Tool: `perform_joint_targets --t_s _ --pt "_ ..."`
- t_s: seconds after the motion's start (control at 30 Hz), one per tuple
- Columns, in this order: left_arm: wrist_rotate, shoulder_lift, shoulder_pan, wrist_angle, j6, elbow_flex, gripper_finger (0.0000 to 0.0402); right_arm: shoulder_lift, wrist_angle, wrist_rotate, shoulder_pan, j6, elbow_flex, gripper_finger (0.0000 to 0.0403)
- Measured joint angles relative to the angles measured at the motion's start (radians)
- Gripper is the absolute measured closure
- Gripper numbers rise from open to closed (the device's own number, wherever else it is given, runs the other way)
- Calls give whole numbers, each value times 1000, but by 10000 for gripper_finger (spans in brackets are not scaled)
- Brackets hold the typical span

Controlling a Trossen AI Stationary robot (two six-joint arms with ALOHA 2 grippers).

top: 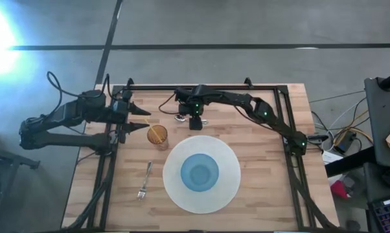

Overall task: Pick & Place Utensil
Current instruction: Put the silver spoon into the blue bowl on the white mat

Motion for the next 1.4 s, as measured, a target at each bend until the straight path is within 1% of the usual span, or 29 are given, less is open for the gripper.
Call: perform_joint_targets --t_s 0.33,0.4,0.57,0.97,1.23,1.4 --pt "0 0 0 -1 0 0 202 38 22 19 0 52 -3 213" --pt "0 0 0 -1 0 0 202 40 24 47 4 52 -3 213" --pt "0 0 0 -3 0 0 202 40 27 63 7 56 -5 217" --pt "0 0 0 -2 0 0 202 40 26 71 8 60 -6 257" --pt "0 0 0 2 0 0 202 38 32 120 20 45 -23 283" --pt "0 0 0 1 0 0 202 38 32 122 22 36 -26 306"
